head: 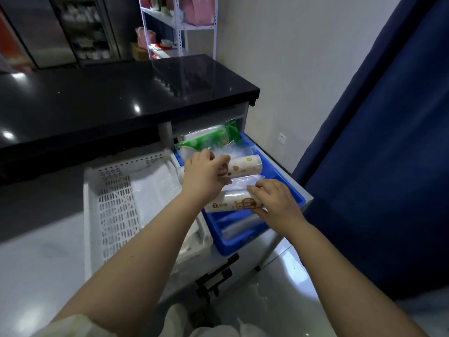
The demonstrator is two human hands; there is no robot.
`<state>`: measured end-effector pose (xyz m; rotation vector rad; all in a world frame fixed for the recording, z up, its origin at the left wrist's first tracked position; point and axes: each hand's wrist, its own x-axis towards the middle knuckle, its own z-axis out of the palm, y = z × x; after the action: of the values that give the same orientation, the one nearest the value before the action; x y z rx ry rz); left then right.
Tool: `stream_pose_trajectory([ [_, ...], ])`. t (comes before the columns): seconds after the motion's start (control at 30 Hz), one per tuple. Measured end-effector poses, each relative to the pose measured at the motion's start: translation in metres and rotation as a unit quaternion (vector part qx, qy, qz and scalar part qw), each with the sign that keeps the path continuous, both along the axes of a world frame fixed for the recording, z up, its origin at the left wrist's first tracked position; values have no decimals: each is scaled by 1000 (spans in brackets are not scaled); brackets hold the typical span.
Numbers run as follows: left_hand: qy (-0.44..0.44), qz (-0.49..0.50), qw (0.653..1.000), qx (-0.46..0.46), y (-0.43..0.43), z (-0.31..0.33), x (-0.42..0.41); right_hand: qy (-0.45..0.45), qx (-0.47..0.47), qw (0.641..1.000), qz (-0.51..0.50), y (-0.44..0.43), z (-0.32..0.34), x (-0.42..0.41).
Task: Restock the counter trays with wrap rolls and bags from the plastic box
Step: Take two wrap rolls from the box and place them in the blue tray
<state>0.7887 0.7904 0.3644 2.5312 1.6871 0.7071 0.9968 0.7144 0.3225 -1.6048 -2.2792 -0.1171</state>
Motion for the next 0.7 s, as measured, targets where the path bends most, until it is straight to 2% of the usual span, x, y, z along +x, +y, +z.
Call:
stream_pose_trajectory([
  [0.2, 0, 4, 999, -33, 35, -19, 22, 14, -29, 999, 25, 40, -15, 31],
  [0.43, -24, 76, 996, -34, 49, -29, 47, 21, -127, 985, 113, 79, -32, 56],
  [0.6, -33, 154, 987, -28, 41, -33, 60, -9, -102, 970, 219, 90, -42, 66],
  [0.7, -17, 189, 981, -26, 32, -34, 65, -21, -104, 966, 235, 96, -50, 67],
])
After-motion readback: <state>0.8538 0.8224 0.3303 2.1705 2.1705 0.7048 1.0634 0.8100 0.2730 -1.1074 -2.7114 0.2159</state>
